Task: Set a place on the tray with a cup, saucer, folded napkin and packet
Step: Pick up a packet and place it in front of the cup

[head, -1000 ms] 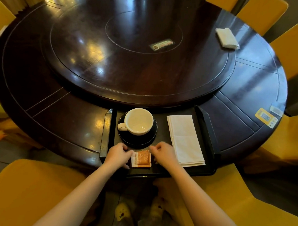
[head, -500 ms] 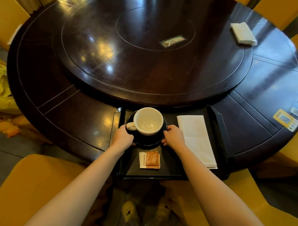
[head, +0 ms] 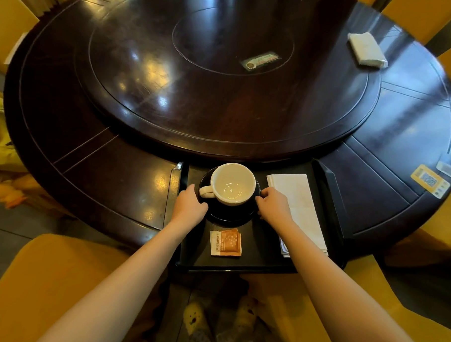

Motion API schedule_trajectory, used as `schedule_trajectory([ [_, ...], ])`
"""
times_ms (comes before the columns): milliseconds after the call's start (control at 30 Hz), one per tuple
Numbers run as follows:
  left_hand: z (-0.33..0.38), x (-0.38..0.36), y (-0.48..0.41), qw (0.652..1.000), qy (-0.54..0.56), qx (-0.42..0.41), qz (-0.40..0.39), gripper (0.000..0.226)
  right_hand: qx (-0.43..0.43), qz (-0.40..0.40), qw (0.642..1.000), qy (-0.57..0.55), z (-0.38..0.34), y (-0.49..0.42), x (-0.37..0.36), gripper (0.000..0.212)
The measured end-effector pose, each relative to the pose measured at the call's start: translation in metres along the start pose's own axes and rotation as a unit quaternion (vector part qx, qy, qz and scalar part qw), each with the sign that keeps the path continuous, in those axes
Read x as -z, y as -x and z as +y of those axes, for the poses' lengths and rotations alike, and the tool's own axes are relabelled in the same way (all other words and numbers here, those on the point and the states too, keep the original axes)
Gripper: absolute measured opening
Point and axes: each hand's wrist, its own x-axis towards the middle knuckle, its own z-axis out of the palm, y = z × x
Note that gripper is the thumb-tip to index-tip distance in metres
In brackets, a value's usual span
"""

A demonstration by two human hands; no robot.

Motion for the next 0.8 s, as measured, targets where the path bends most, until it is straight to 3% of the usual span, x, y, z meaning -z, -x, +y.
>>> schedule_trajectory([
  [67, 0.002, 0.005, -0.001, 0.997, -0.036, -0.053, 0.043, 0.063, 0.1, 0.051, 0.994, 0.019, -0.004, 0.001, 0.006, 0.039],
  [133, 0.006, 0.006, -0.002, 0.99, -0.033, -0.126, 0.055, 0.06, 0.205, 0.005, 0.979, -0.01, -0.013, 0.003, 0.012, 0.057],
  [200, 0.009, 0.004, -0.003, 0.981, -0.029, -0.182, 0.053, 0.053, 0.235, -0.061, 0.97, -0.032, -0.019, 0.006, 0.014, 0.069],
  [267, 0.011, 0.003, -0.004, 0.979, -0.024, -0.197, 0.054, 0.052, 0.224, -0.085, 0.969, -0.061, -0.019, 0.009, 0.012, 0.072],
  [567, 0.017, 0.003, -0.013, 0.975, -0.028, -0.216, 0.033, 0.055, 0.188, -0.05, 0.975, -0.105, -0.011, 0.018, 0.006, 0.073],
  [633, 0.014, 0.008, -0.01, 0.983, -0.022, -0.182, 0.031, 0.061, 0.162, -0.033, 0.981, -0.104, -0.01, 0.022, 0.009, 0.068],
  [733, -0.009, 0.015, 0.01, 0.996, 0.0, -0.08, 0.044, 0.061, 0.086, 0.05, 0.99, -0.1, 0.005, 0.043, 0.006, 0.04],
  [800, -0.026, 0.008, 0.034, 0.999, -0.034, -0.026, -0.01, 0.061, 0.071, 0.007, 0.995, -0.067, 0.017, 0.061, -0.004, 0.027],
])
